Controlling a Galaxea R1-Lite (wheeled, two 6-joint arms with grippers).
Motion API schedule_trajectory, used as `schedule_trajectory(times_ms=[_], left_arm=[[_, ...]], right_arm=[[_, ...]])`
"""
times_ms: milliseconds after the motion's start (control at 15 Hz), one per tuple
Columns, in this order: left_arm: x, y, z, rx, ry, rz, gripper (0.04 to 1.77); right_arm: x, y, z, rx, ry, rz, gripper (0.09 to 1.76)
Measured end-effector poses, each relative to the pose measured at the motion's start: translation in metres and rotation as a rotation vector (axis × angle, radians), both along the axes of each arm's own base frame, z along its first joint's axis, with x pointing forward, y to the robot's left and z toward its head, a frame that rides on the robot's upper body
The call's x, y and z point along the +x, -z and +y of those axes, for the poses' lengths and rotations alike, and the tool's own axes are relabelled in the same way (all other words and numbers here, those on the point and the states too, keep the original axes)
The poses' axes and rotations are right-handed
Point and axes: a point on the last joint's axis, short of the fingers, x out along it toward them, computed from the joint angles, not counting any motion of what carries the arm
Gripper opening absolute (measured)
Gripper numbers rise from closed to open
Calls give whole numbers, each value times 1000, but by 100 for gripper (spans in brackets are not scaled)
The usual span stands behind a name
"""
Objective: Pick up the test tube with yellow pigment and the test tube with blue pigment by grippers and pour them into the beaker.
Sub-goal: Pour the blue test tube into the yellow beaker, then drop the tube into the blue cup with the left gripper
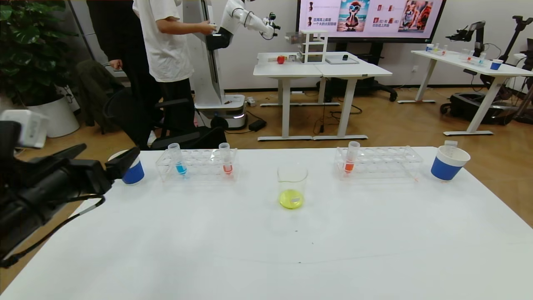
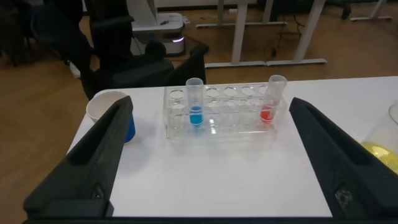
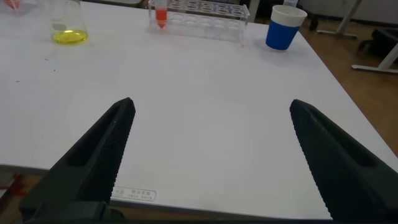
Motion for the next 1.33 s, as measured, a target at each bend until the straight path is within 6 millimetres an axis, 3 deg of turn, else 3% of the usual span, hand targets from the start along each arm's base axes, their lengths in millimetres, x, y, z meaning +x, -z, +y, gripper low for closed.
schedule_trajectory(times_ms=[333,600,933,1333], left_arm=[[68,58,-1,0,-31,-37,175],[95,106,-1,-23,-38,49,175],[116,121,-4,-22,-35,61,175],[161,126,-4,-31,-106,-27,175]], right_arm=[[0,0,0,0,0,0,174],[0,0,0,0,0,0,174],[0,0,0,0,0,0,174],[0,0,0,0,0,0,174]])
